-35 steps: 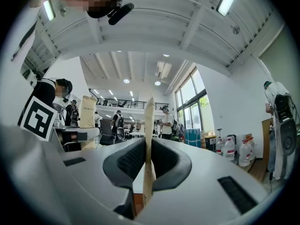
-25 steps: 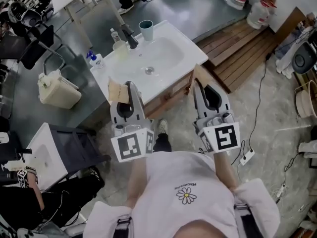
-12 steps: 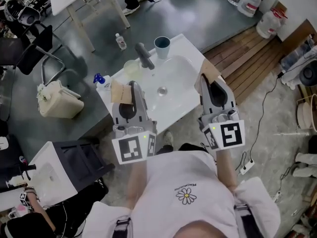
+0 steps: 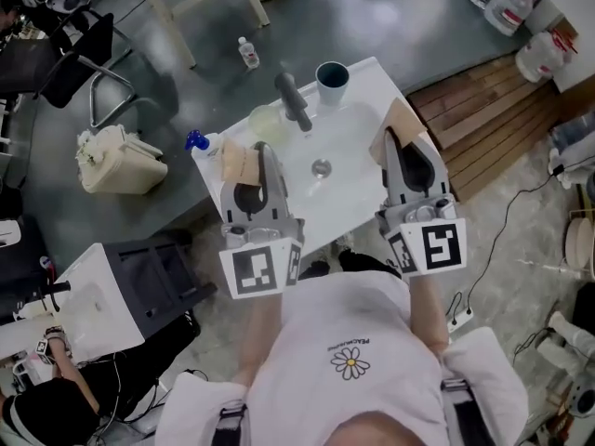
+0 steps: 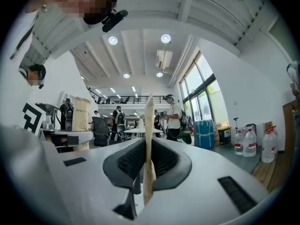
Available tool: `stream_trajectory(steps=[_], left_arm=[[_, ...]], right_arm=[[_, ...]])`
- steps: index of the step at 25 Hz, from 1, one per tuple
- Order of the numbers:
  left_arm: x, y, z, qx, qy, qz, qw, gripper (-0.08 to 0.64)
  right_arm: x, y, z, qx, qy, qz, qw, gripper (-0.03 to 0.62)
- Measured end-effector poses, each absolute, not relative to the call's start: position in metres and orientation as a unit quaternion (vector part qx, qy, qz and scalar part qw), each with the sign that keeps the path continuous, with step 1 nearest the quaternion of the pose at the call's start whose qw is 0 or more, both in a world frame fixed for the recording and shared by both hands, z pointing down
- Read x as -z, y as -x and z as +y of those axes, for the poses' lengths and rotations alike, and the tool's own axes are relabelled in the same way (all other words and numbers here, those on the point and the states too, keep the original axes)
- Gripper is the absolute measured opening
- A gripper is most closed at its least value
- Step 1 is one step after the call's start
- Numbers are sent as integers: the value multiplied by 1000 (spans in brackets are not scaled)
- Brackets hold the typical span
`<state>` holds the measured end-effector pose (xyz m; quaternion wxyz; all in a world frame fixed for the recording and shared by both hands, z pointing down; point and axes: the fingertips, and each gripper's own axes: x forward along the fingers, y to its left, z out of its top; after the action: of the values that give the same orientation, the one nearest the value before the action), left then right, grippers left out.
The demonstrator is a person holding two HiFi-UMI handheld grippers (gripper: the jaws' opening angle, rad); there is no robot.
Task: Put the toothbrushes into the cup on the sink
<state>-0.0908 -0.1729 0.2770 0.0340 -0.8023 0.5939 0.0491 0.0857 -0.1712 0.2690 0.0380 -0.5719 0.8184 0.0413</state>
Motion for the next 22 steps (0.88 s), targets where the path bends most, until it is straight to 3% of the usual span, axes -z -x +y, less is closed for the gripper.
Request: stream_trajectory(steps=[22], left_arm=[[-260,97,-222,-60,786,611,73,14]], right_arm=[[-279,-93,-201,-33,551,833,25,26]])
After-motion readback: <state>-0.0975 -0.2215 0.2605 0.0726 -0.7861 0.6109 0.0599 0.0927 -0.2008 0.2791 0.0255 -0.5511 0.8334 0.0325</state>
